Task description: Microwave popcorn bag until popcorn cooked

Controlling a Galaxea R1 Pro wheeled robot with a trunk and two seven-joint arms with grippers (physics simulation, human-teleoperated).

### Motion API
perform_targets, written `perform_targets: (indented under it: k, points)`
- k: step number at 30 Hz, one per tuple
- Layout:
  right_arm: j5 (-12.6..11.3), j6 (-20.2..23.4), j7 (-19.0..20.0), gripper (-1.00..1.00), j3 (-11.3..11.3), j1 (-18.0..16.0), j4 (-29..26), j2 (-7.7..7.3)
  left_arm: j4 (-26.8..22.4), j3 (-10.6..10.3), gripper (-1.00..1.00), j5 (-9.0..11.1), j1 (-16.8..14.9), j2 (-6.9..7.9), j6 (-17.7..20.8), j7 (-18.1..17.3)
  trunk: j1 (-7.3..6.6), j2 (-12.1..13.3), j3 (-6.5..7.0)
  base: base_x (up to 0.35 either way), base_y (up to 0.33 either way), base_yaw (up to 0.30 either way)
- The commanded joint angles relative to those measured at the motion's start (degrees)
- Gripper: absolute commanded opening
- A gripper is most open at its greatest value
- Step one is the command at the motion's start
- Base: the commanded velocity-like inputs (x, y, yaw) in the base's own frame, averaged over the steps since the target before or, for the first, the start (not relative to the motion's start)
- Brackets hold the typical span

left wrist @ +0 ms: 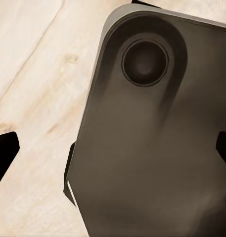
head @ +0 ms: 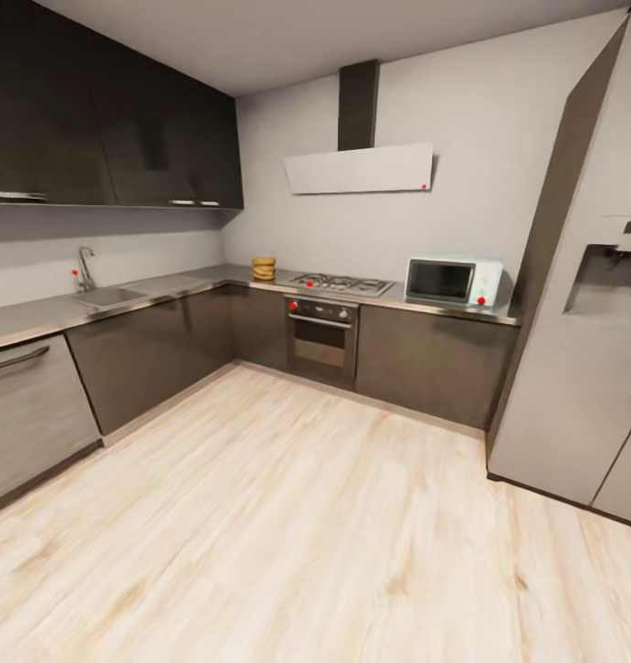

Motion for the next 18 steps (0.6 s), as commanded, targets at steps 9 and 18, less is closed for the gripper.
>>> perform_targets:
  k: [9, 18]
  points:
    - [0.44, -0.1, -0.36, 1.0, 0.19, -0.02, 0.08, -0.02, -0.06, 0.05, 1.0, 0.24, 0.02, -0.02, -0.14, 0.15, 0.04, -0.02, 0.14, 0.325, 0.0, -0.245]
    - [0.42, -0.02, -0.36, 1.0, 0.11, -0.02, 0.12, -0.04, -0.06, 0.05, 1.0, 0.32, 0.02, -0.02, -0.83, 0.64, 0.04, -0.02, 0.32, 0.326, 0.0, -0.246]
